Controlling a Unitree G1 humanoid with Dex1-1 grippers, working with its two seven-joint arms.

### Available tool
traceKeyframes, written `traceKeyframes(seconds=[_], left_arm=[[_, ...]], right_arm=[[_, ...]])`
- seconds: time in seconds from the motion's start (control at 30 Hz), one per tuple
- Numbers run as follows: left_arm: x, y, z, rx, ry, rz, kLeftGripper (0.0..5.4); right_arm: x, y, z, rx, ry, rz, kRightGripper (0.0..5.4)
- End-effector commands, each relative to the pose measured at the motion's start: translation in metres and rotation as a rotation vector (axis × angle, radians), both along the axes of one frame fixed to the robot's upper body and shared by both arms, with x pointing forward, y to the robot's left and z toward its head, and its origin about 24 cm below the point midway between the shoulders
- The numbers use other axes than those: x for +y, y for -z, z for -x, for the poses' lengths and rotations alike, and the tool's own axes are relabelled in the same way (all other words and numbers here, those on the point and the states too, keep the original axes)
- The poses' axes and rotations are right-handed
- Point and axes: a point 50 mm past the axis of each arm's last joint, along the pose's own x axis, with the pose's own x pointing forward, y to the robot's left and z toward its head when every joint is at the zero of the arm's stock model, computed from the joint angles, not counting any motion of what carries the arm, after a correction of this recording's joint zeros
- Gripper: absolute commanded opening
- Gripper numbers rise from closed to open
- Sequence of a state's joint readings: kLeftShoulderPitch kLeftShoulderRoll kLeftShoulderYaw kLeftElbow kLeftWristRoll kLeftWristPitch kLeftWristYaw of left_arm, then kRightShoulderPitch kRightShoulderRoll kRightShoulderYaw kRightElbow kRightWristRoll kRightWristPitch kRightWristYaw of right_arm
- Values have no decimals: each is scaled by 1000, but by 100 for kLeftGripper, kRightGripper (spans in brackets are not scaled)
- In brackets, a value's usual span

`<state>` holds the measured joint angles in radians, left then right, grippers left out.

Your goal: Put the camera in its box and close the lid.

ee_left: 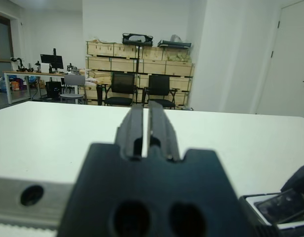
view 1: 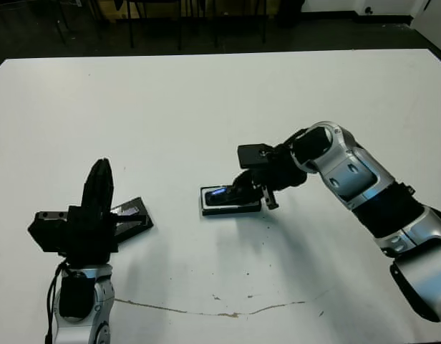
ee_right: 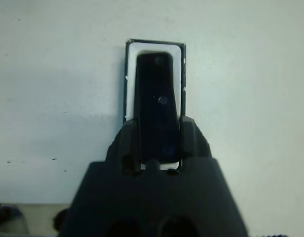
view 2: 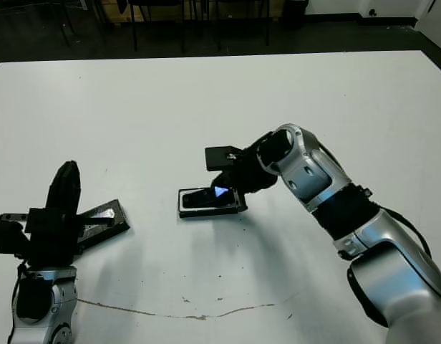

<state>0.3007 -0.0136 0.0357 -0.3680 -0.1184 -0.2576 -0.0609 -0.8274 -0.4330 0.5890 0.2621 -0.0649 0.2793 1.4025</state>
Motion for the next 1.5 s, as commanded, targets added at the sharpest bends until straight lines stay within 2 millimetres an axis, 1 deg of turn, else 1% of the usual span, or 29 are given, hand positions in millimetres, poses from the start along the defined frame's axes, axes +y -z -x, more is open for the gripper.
traceKeyframes(seconds=[0.03, 0.17, 0.27, 0.47, 0.6, 0.73, 0.8, 0.87, 0.93, 1.0, 1.03, 1.17, 1.27, 1.37, 1.5], left_arm=[[2, 7, 2, 43, -12, -5, 0], [2, 8, 2, 45, -12, -8, 0], [2, 8, 2, 48, -11, -5, 0], [2, 8, 2, 47, -13, -4, 0], [2, 8, 2, 46, -8, -4, 0], [2, 7, 2, 42, -9, -12, 0], [2, 7, 2, 45, -9, -5, 0], [2, 7, 2, 46, -9, -6, 0], [2, 7, 2, 48, -9, -3, 0], [1, 8, 2, 45, -9, -8, 0], [1, 7, 2, 45, -8, -5, 0], [1, 7, 1, 47, -4, -7, 0], [1, 7, 1, 49, 1, -1, 0], [0, 7, 1, 55, 4, 7, 0], [2, 7, 1, 50, 3, -6, 0]], right_arm=[[-4, -4, -1, -11, -51, -62, 172], [-10, -10, -2, -45, -37, -149, 241], [-14, -14, -3, -51, 6, -175, 294], [-20, -12, -2, -56, 60, -197, 398], [-24, -12, -2, -77, 142, -214, 469], [-32, -18, -3, -118, 247, -309, 539], [-38, -21, -2, -117, 360, -421, 539], [-45, -23, 1, -156, 506, -517, 539], [-49, -25, 8, -244, 635, -587, 539], [-50, -26, 17, -325, 733, -649, 518], [-50, -25, 22, -370, 753, -672, 508], [-47, -24, 38, -482, 744, -734, 439], [-45, -23, 46, -571, 664, -747, 382], [-44, -20, 50, -671, 598, -713, 330], [-39, -10, 52, -738, 554, -668, 255]])
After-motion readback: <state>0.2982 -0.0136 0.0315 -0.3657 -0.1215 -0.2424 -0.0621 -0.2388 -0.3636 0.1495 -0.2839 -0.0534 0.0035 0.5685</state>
